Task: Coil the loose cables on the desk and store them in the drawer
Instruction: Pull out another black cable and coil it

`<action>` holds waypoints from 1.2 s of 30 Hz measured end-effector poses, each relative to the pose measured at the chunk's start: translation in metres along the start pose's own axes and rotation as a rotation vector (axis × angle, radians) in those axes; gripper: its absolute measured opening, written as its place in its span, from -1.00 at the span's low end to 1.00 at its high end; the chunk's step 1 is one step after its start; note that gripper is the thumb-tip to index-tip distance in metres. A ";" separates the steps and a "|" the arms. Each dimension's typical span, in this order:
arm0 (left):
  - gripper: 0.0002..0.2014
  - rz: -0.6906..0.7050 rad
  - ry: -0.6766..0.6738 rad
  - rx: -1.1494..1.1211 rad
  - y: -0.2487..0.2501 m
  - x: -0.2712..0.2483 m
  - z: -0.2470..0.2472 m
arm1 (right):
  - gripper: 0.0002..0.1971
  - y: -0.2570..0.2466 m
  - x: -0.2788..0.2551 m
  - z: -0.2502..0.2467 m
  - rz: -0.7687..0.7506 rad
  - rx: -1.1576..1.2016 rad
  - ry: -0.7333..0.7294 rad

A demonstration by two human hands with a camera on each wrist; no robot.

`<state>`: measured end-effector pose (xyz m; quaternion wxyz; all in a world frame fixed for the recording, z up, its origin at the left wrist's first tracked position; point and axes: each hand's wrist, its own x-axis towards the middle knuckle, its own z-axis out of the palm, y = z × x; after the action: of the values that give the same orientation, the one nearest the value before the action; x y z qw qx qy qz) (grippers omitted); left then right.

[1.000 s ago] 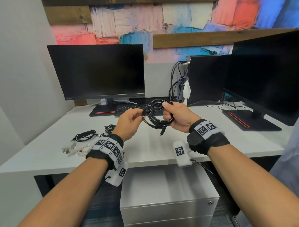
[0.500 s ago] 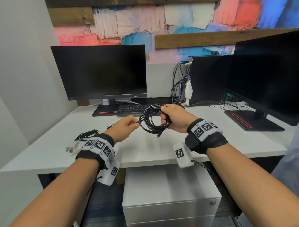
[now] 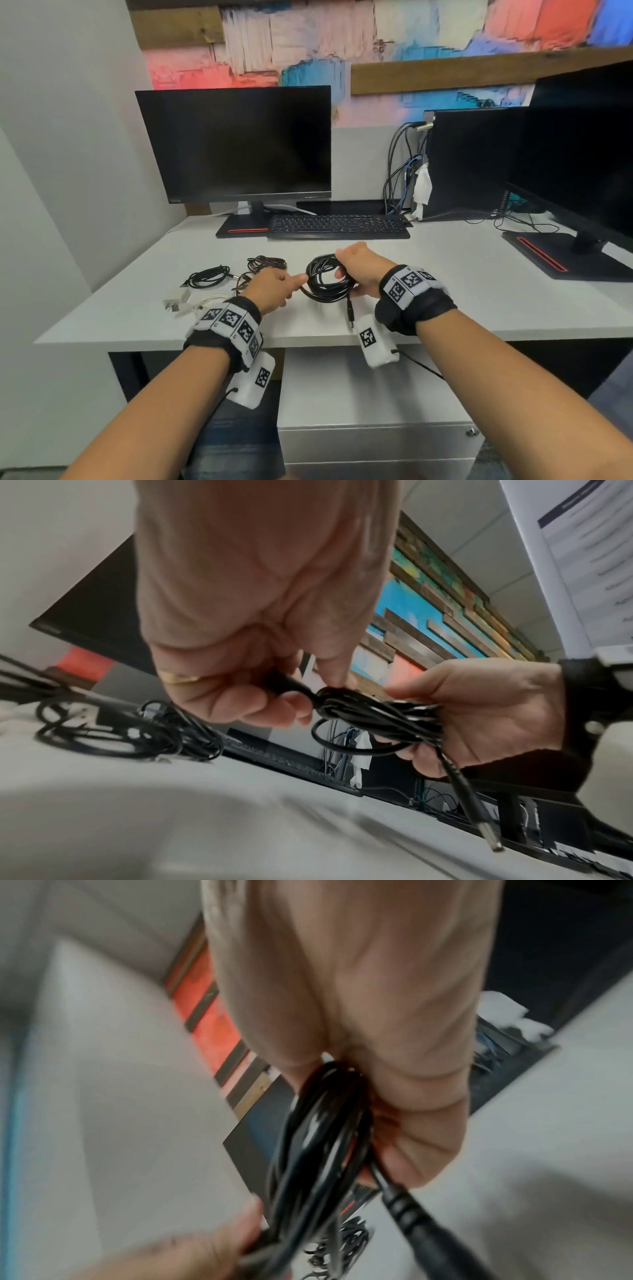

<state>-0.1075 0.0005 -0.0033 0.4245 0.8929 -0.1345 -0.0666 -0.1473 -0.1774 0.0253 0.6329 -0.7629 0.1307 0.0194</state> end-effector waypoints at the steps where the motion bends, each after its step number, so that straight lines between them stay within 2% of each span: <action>1: -0.61 -0.027 0.016 0.002 -0.004 0.000 0.001 | -0.90 0.002 0.000 0.002 0.045 0.094 -0.062; 4: -0.60 -0.090 0.044 0.013 -0.014 0.005 0.002 | -0.85 0.007 0.008 0.004 0.088 0.256 -0.152; 6: -0.61 -0.101 0.070 0.043 -0.018 0.009 0.002 | -0.60 0.012 0.015 0.004 0.085 0.251 -0.128; 8: -0.67 -0.083 0.109 0.069 -0.023 0.015 0.003 | -0.50 0.014 0.023 0.007 0.091 0.208 -0.116; 11: -0.73 -0.022 0.043 0.035 -0.027 0.013 0.002 | -0.58 0.016 0.033 0.009 0.085 0.120 -0.060; 13: -0.72 0.017 -0.036 0.035 -0.029 0.013 0.001 | -0.77 0.018 0.039 0.010 0.083 0.099 -0.035; 16: -0.67 0.043 -0.030 0.074 -0.035 0.016 0.003 | -0.81 0.024 0.051 0.013 0.084 0.044 -0.002; 22: -0.57 -0.001 -0.028 0.301 -0.036 0.029 0.008 | -0.92 0.027 0.065 0.019 0.102 -0.136 0.044; 26: -0.57 -0.042 -0.004 0.386 -0.032 0.035 0.013 | -0.82 0.028 0.073 0.017 0.068 -0.169 -0.009; 29: -0.55 -0.052 -0.050 0.381 -0.033 0.034 0.013 | -0.87 0.027 0.068 0.014 0.079 -0.167 -0.042; 33: -0.51 0.044 -0.102 0.272 -0.027 0.016 0.008 | -0.79 0.031 0.054 0.011 0.059 -0.159 -0.053; 36: -0.52 0.142 0.001 0.213 -0.025 -0.003 0.010 | -0.83 0.041 0.036 0.011 0.019 -0.131 0.007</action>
<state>-0.1078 0.0095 -0.0288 0.3309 0.9212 -0.2035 -0.0213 -0.1198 -0.1802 -0.0228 0.5808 -0.8015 0.1385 0.0312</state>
